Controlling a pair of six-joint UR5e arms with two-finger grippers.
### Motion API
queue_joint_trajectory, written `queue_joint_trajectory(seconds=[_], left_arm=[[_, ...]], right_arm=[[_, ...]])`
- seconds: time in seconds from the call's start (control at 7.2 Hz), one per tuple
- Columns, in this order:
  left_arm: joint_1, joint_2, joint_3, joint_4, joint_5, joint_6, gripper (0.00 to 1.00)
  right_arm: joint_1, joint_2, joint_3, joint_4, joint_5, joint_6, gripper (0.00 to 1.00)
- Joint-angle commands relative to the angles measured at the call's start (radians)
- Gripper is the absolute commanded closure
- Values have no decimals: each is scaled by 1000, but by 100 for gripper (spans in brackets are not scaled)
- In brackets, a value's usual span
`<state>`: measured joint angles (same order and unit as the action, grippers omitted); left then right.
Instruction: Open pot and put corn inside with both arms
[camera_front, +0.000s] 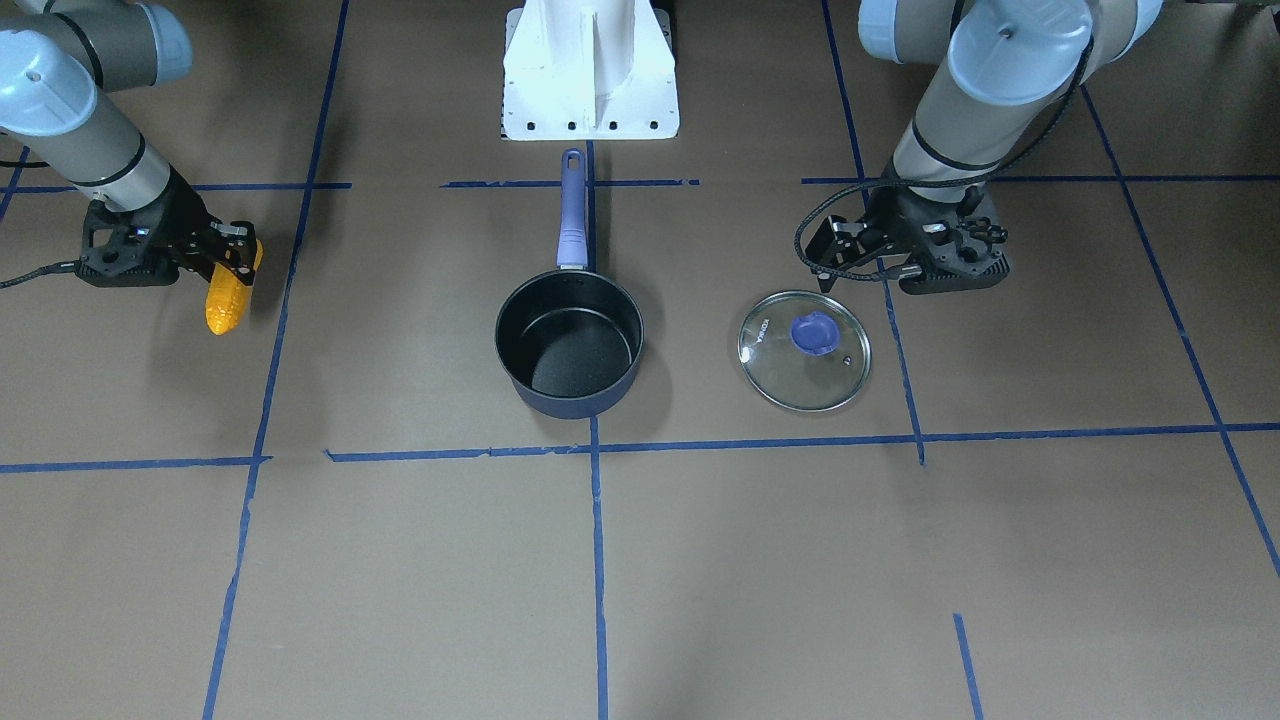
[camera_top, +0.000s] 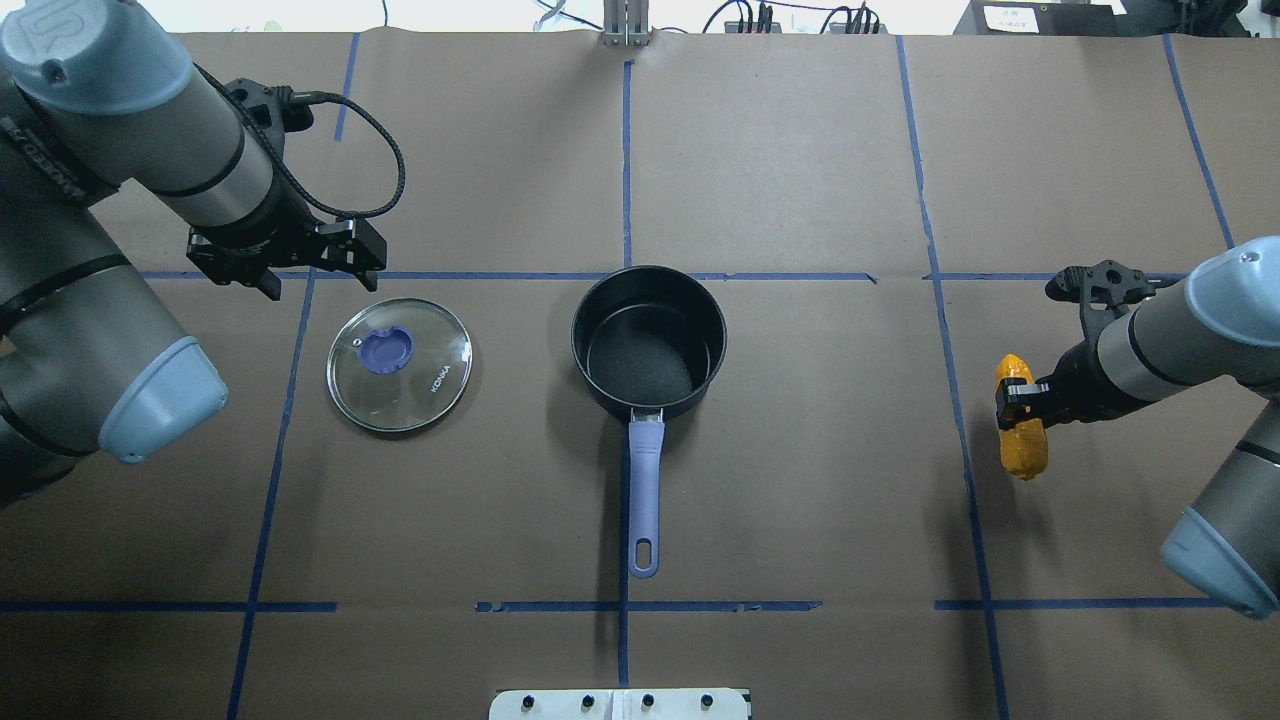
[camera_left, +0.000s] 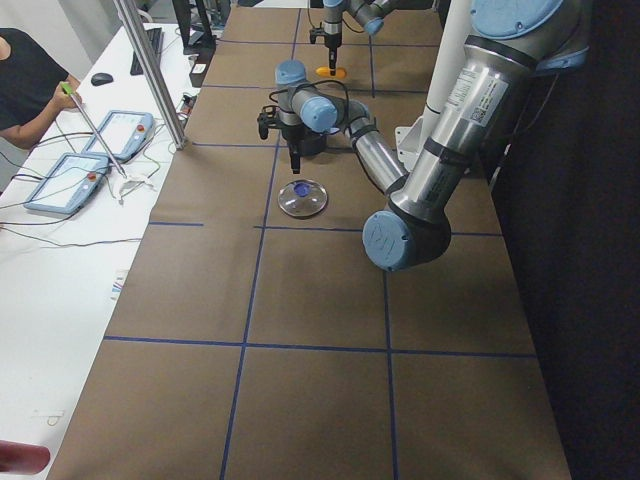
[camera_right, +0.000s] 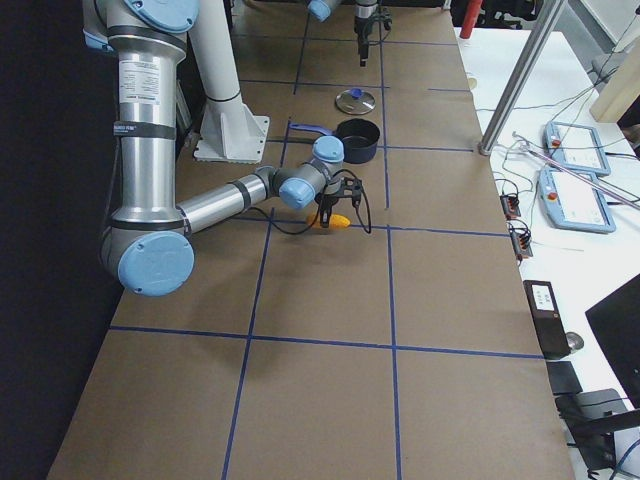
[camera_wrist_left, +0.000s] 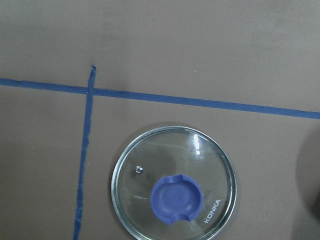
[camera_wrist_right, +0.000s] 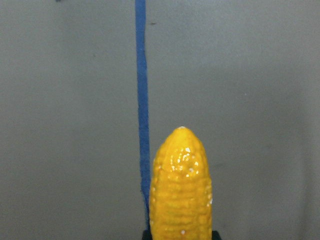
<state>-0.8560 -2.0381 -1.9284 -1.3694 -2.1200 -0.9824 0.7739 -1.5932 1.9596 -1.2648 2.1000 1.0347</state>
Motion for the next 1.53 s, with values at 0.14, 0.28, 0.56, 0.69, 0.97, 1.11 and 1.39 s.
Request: queue_joint_trajectory(seconds=[0.14,0.28,0.56,0.69,0.97,1.11,1.39], left_arm=[[-81,59,-11,42,-2,198,0],[-112,88,-11,44,-2,278,0],[-200,160,-11,43,-32,454,0],[-253,203,-9,41,-69,541,0],[-366,258,8,42,-74,741,0],[-402,274,37,42,-74,813,0],[-480,340,61,35,-74,953,0]], right_arm=[[41,291,71,-363,3,1,96],[38,420,59,-490,0,8,96],[-16,632,-89,-505,-11,184,96],[-53,712,-169,-504,-40,233,95],[-151,794,-258,-461,-128,335,95],[-183,799,-280,-423,-164,379,95],[-203,817,-312,-416,-179,386,95]])
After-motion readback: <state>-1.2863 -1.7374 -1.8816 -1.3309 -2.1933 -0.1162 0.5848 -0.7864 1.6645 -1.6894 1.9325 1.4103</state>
